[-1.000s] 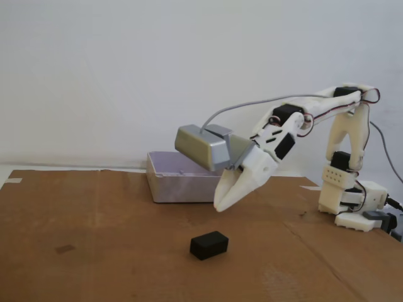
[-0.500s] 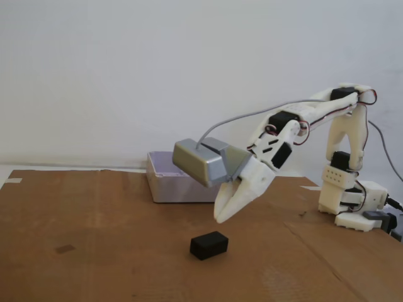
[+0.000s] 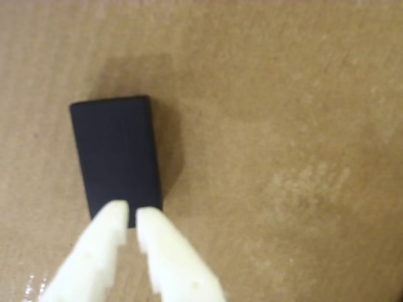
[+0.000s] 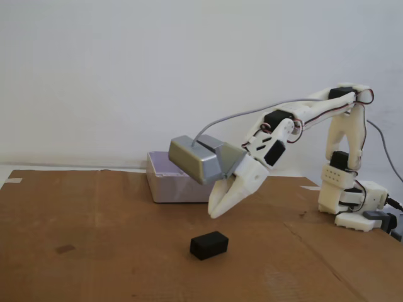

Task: Grasp a block and put it in the box.

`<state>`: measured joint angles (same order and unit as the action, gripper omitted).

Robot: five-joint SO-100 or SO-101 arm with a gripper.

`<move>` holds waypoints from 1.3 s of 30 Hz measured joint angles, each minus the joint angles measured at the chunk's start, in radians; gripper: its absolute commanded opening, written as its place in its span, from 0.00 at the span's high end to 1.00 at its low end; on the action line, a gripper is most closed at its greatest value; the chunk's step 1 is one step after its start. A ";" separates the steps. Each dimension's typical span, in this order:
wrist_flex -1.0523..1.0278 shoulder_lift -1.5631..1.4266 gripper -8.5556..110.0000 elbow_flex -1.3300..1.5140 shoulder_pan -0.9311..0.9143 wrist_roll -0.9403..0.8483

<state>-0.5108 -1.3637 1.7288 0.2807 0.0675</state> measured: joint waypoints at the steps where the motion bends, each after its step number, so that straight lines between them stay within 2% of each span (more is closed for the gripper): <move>1: 0.000 0.000 0.80 0.000 0.002 0.000; 12: 0.017 0.000 0.64 0.000 0.008 -0.002; 31: 0.017 0.009 0.63 -0.066 0.008 -0.052; 39: 0.017 0.114 0.63 -0.127 0.075 -0.052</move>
<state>-0.4939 -1.2502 1.6015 0.3559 0.0153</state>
